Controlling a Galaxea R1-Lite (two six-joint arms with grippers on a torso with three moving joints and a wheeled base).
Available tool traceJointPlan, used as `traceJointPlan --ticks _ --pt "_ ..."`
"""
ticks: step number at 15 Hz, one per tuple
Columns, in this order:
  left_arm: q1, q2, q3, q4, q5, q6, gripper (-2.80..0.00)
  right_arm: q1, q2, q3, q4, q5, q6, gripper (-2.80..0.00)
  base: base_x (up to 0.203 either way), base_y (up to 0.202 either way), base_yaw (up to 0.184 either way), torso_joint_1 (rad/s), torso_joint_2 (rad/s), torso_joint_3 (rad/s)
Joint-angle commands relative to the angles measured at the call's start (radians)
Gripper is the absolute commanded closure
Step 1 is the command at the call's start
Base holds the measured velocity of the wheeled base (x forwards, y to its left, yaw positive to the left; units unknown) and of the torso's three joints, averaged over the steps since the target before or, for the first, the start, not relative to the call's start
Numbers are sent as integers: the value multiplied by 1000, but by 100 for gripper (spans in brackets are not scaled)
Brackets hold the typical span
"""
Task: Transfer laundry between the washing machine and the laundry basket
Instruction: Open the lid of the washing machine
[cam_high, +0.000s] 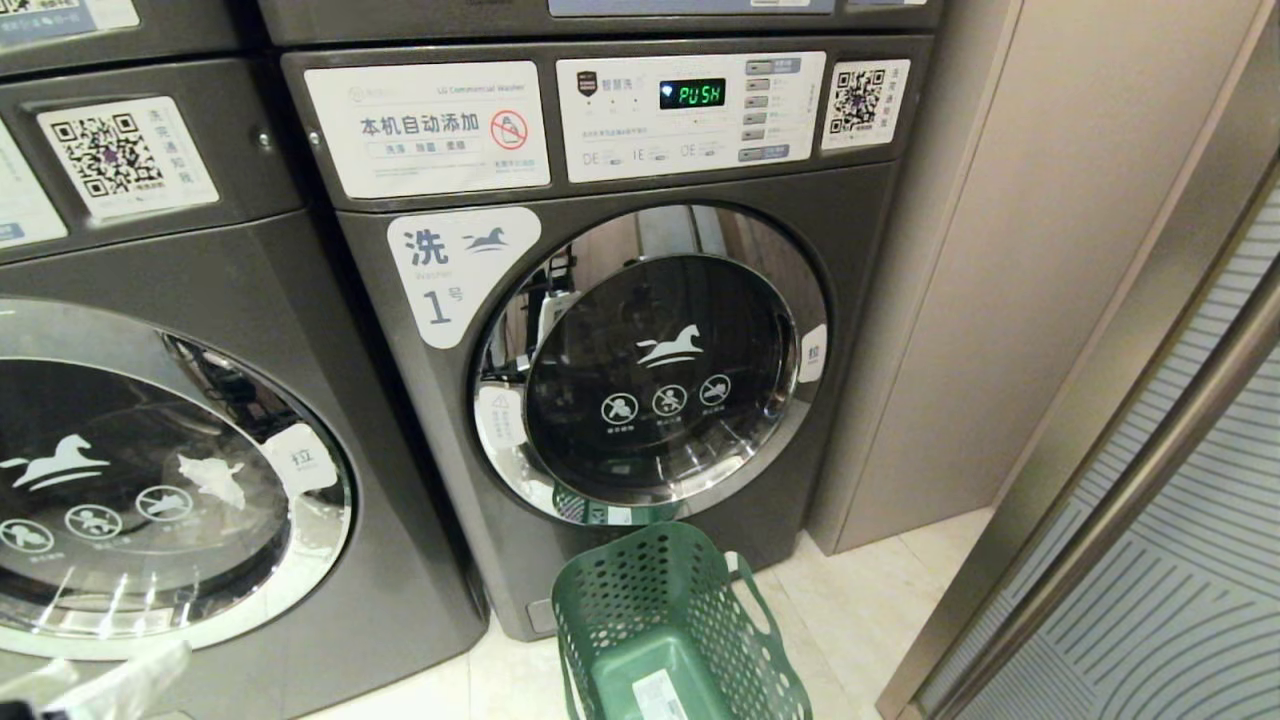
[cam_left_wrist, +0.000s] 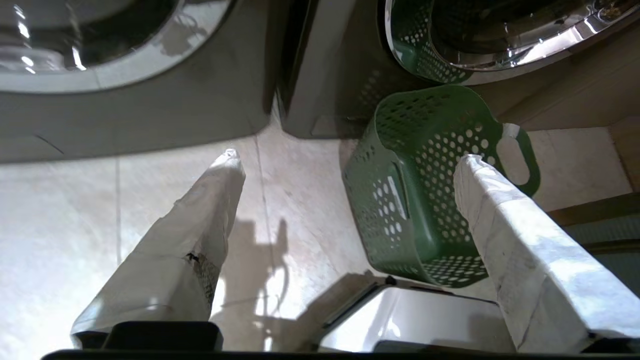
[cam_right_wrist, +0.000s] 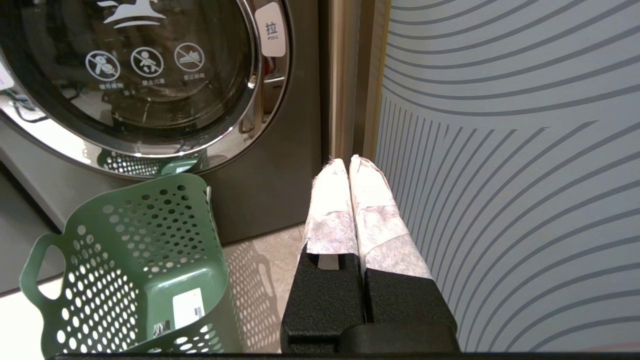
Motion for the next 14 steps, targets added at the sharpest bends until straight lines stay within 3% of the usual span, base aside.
traceJointPlan --ticks 1,2,5,8,9,10,14 --pt "31 229 11 -80 -41 -29 -280 0 1 34 -1 0 0 0 0 0 0 0 0 0" --pt "75 304 14 -144 -96 -39 -280 0 1 34 -1 0 0 0 0 0 0 0 0 0" --pt "296 587 14 -442 -331 -31 -280 0 1 34 -1 0 0 0 0 0 0 0 0 0" --pt "506 836 10 -737 -622 88 -280 0 1 34 -1 0 0 0 0 0 0 0 0 0" --pt "558 888 17 -834 -729 149 -280 0 1 34 -1 0 0 0 0 0 0 0 0 0" --pt "577 914 39 -921 -793 196 -280 0 1 34 -1 0 0 0 0 0 0 0 0 0" --pt "548 1107 19 -1065 -824 314 -280 0 1 34 -1 0 0 0 0 0 0 0 0 0"
